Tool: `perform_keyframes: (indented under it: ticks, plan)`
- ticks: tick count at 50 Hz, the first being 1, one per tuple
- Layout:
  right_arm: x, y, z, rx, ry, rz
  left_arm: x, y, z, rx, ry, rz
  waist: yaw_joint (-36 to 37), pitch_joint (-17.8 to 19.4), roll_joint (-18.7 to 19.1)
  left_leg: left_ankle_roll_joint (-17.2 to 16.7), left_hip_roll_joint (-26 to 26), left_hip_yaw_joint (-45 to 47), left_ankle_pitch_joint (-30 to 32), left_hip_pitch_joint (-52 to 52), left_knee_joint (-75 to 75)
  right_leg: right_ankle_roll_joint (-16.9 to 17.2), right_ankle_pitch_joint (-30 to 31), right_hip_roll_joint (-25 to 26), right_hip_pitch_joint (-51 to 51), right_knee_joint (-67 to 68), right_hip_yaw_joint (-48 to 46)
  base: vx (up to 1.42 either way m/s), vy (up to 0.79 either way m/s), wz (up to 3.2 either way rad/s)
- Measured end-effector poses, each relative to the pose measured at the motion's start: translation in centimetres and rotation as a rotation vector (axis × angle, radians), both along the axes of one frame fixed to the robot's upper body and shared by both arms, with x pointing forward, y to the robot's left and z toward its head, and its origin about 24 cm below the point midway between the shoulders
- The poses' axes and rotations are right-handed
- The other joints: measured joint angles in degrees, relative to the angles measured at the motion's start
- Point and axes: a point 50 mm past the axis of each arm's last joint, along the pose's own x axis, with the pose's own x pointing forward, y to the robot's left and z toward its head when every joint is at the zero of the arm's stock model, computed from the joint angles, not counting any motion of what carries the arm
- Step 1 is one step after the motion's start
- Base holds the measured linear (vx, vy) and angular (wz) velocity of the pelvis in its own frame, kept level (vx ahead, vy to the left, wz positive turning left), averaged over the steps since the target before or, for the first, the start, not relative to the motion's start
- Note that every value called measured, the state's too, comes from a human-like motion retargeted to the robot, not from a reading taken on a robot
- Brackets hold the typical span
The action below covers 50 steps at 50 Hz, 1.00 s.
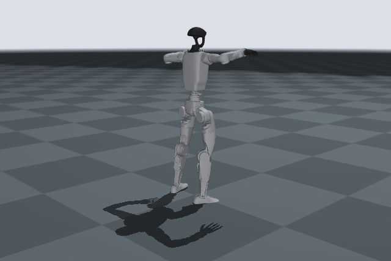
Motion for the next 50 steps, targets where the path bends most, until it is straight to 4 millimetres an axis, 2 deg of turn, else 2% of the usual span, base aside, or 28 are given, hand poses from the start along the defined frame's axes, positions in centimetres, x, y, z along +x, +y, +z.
perform_keyframes:
  ticks: [14,50]
  plan:
    - [-1.2,-0.3,0.3,-0.004,-0.014,-0.018,0.3,-0.6,0.1,0.002,-0.007,-0.025,0.9,0.07,0.33,-0.04,-0.12,-0.17,-0.19,-0.09,-0.01,0.0,-0.1,-0.13,0.13,-0.17,-0.28,0.0,0.0,0.0]
    - [-1.7,-0.7,1.2,-0.027,-0.046,-0.039,0.6,-0.8,0.1,0.004,-0.01,-0.037,1.72,-0.32,0.54,0.09,0.16,-0.07,-0.45,-0.02,-0.07,0.0,-0.15,0.09,0.08,-0.06,-0.51,0.0,0.0,0.0]
